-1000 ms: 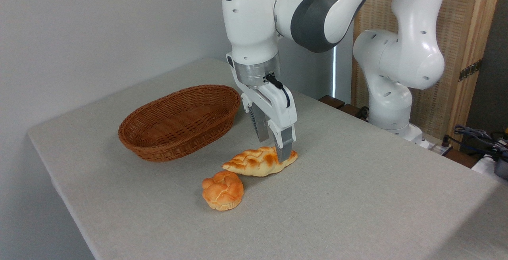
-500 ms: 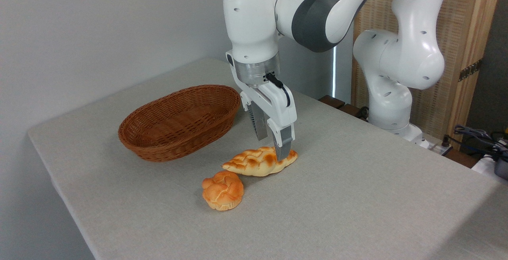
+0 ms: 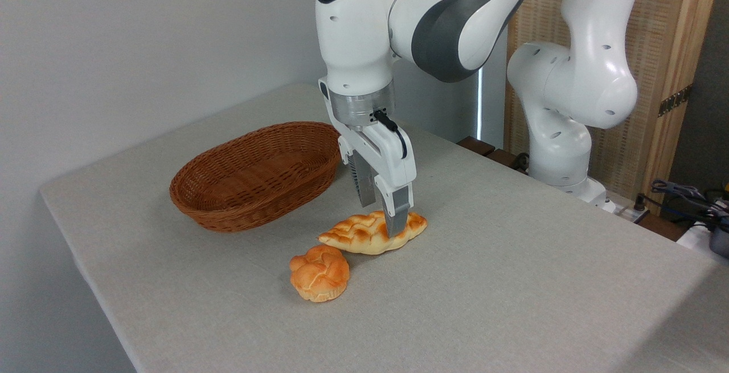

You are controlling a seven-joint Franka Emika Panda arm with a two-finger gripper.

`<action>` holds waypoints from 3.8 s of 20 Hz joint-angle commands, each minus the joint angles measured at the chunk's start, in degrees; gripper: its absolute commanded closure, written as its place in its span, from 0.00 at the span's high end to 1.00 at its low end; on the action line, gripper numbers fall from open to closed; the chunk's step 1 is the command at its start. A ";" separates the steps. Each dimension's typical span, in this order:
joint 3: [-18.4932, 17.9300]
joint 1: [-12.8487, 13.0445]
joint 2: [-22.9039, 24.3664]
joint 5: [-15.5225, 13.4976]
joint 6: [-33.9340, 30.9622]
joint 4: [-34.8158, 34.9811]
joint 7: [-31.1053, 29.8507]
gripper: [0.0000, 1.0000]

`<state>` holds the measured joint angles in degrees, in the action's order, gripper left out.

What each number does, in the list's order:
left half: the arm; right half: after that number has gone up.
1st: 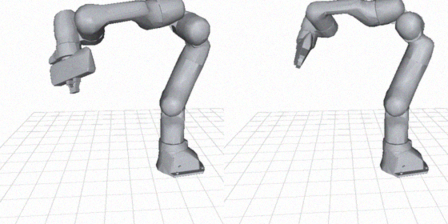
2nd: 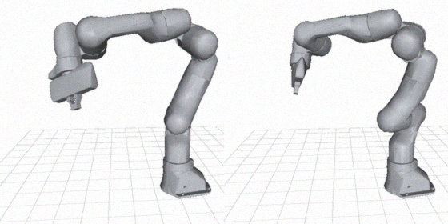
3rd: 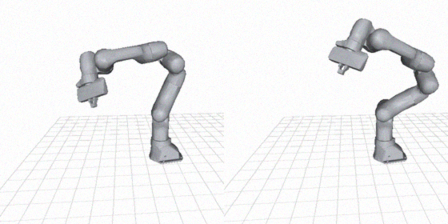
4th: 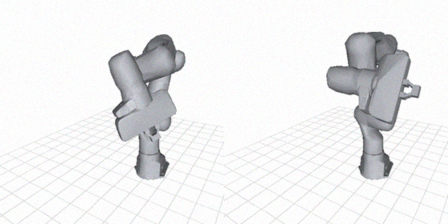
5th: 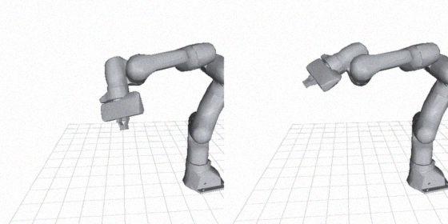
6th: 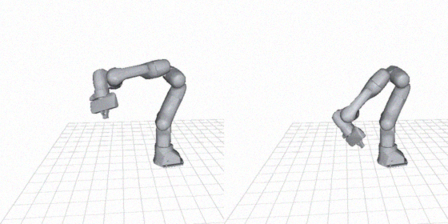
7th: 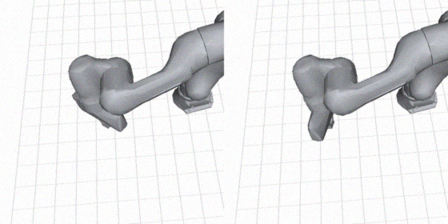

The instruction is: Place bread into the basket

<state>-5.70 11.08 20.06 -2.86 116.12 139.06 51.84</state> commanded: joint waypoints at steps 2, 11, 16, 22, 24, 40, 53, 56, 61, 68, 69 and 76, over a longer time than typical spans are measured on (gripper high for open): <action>-1.06 0.88 -0.28 -0.04 1.92 0.68 0.63 1.00; -1.06 0.79 -0.37 0.05 1.92 1.12 8.90 1.00; -1.15 0.79 -0.64 0.14 1.92 1.21 9.68 1.00; -2.03 0.70 -0.64 0.14 1.83 2.00 10.21 1.00; -2.03 0.70 -0.64 0.14 1.83 2.18 10.30 1.00; -2.03 0.79 -0.64 -0.13 6.49 2.71 9.95 1.00; -2.03 0.79 -1.07 -0.13 7.46 2.79 10.21 0.46; -2.03 0.79 -1.07 -0.13 7.02 2.79 10.30 0.46; -2.03 0.70 -1.43 -0.13 6.31 2.45 10.04 0.46; -1.68 0.52 -1.51 -0.65 -4.30 -5.89 9.69 0.45; -1.59 0.52 -1.69 -0.65 -6.06 -7.21 9.60 0.45; 5.25 0.79 -11.94 -7.42 -11.70 -24.94 -5.92 0.46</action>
<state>-3.86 11.33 16.76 -7.93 106.59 125.27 54.61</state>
